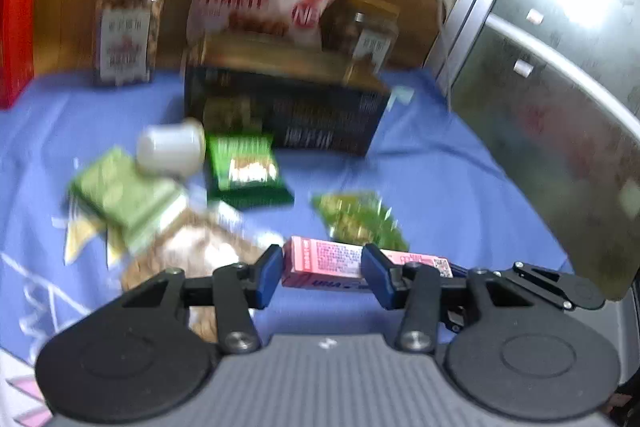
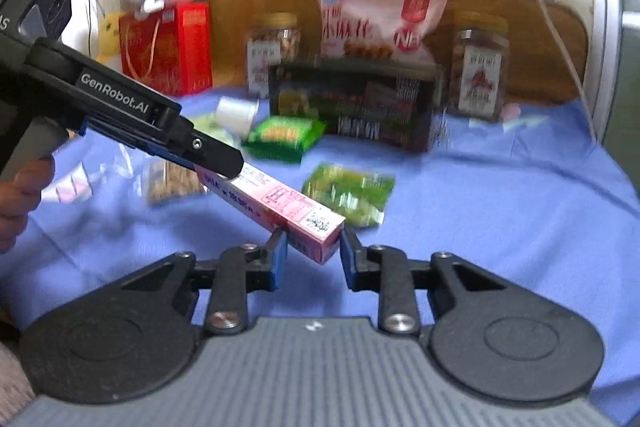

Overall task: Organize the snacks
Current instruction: 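Carry the pink wafer box with the left gripper into the tin, release, then grasp the white plastic cup with the left gripper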

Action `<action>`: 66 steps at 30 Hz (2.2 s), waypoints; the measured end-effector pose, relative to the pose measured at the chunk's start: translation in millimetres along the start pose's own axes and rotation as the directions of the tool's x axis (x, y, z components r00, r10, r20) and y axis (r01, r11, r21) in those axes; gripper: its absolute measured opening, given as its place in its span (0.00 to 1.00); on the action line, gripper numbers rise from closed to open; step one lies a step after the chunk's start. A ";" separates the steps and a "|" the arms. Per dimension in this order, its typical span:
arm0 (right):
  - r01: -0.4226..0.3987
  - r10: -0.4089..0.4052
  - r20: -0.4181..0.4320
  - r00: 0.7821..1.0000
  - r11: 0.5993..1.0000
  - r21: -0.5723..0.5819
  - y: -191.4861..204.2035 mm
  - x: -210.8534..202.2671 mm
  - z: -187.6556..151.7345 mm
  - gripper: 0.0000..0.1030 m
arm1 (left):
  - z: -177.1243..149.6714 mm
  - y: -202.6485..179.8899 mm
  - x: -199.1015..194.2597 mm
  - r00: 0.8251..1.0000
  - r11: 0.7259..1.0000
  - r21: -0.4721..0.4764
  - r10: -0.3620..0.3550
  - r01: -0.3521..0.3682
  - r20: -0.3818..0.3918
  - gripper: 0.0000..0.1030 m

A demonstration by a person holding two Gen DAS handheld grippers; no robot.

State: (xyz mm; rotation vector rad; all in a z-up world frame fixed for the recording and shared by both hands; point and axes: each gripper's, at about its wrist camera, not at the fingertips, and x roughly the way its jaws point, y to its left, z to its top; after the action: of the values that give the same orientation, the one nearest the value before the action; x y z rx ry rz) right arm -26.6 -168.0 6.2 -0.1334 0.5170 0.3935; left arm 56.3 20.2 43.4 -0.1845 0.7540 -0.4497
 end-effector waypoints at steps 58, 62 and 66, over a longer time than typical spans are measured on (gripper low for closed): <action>-0.225 0.204 -0.137 0.969 0.961 -0.160 49.0 171.0 111.2 0.54 | 71.9 135.0 33.4 0.995 0.974 -0.210 0.093 -0.080 0.049 0.58; -0.236 0.215 -0.134 0.967 0.956 -0.174 49.9 177.9 108.6 0.55 | 69.0 132.4 48.7 0.995 0.980 -0.181 0.088 -0.079 0.041 0.53; -0.295 0.275 -0.150 0.949 0.947 -0.128 50.3 186.0 112.2 0.47 | 66.1 138.7 49.8 0.999 0.975 -0.221 0.026 -0.017 0.039 0.46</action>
State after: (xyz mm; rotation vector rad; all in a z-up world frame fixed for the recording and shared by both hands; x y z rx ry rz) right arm 152.5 -35.3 7.7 -0.2307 0.6391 0.7118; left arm 179.5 121.0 15.8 -0.3921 0.7641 -0.3403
